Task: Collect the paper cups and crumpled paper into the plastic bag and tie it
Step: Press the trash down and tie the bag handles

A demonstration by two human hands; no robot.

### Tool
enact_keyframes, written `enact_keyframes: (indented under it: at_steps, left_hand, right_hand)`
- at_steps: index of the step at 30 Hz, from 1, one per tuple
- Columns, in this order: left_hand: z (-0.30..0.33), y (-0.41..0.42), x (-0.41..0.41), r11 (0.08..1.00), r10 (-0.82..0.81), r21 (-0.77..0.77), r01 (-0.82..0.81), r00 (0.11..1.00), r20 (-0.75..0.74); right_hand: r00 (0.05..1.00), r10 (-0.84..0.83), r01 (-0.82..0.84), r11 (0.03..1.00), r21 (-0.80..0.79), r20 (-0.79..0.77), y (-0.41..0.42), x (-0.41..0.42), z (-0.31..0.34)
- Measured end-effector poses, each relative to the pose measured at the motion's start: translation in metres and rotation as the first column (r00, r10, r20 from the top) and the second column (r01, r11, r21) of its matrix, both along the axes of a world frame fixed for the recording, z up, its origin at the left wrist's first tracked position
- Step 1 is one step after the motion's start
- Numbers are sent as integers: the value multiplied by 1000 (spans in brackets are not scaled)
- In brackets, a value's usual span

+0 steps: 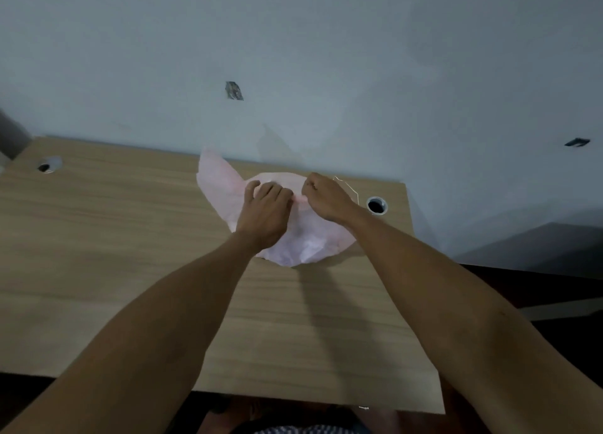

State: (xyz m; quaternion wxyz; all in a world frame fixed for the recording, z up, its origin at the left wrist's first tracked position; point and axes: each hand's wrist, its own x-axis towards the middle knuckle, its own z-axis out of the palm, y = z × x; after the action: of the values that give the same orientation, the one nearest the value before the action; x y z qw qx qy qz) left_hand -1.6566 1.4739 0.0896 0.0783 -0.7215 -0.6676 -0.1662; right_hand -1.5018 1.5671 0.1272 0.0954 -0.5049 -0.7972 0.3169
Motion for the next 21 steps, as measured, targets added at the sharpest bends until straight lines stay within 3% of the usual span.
enact_keyframes:
  at_steps: [3,5,7,8,9,11,14,16,18,21]
  left_hand:
    - [1,10,0,993,-60,-104,57,998,-17]
    - [3,16,-1,983,-34,-183,29,999,-25]
    - [5,18,-3,974,-10,-225,5,1000,-21]
    - [4,20,-4,970,-19,-243,10,999,-38]
    - [4,21,-6,966,-43,-258,25,997,-66]
    - [4,25,-8,956,-71,-291,37,991,-109]
    - [5,30,0,937,-19,-349,-26,992,-125]
    - [6,34,9,926,32,-369,-81,990,-138]
    - [8,39,19,915,57,-384,-120,984,-170]
    - [9,43,33,899,51,-419,-125,981,-185]
  right_hand:
    - [942,181,-216,972,97,283,5,24,3]
    - [778,291,-420,900,117,557,11,40,15]
    - [664,288,-470,878,85,690,19,56,26]
    - [670,273,-435,898,67,691,22,64,32]
    - [725,264,-362,932,26,636,26,72,36]
    - [907,204,-148,973,-175,369,33,84,39]
    - [995,7,29,930,-367,95,34,87,36]
    - [980,-136,66,912,-404,-146,29,80,29]
    - [894,-253,42,869,-493,-371,19,66,22]
    - [730,-419,18,802,-597,-541,4,42,8]
